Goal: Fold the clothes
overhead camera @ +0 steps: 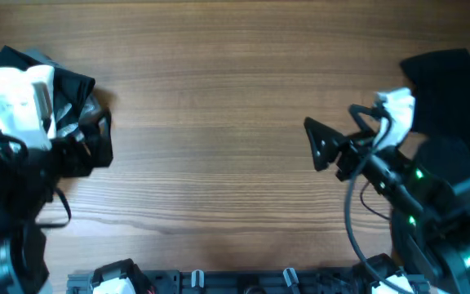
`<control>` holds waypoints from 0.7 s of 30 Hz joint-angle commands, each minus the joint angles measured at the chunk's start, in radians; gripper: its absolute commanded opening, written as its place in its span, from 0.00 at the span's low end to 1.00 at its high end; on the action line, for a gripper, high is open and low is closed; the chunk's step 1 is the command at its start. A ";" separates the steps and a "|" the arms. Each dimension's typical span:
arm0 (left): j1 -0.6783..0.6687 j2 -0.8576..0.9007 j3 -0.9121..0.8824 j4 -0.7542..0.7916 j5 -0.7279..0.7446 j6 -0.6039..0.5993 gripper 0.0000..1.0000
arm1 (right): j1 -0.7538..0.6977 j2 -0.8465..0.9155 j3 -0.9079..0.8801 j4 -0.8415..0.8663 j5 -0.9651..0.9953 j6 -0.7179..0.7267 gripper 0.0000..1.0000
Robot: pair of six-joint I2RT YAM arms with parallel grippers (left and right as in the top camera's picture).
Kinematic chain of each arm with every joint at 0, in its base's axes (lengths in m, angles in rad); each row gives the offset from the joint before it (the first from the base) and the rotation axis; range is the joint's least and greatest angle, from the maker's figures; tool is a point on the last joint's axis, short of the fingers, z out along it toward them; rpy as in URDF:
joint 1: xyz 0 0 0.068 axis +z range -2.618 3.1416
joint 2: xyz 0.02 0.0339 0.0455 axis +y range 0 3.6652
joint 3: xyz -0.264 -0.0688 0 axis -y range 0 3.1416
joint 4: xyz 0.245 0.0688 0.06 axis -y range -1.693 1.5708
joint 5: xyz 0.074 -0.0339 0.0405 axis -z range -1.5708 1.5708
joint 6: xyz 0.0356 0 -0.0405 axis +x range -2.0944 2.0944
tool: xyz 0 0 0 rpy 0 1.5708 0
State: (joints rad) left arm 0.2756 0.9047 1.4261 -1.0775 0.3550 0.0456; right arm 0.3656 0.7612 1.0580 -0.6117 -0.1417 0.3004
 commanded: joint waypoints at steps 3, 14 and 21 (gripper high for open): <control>-0.009 -0.023 -0.012 -0.061 -0.088 0.014 1.00 | 0.000 -0.019 0.010 -0.010 0.079 -0.011 1.00; -0.009 -0.020 -0.012 -0.064 -0.088 0.014 1.00 | 0.000 0.003 0.010 -0.111 0.072 -0.009 1.00; -0.009 -0.020 -0.012 -0.064 -0.087 0.014 1.00 | 0.000 0.006 0.009 -0.123 0.174 -0.013 1.00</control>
State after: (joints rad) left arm 0.2737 0.8883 1.4220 -1.1435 0.2768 0.0479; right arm 0.3656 0.7715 1.0573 -0.7406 -0.0593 0.3000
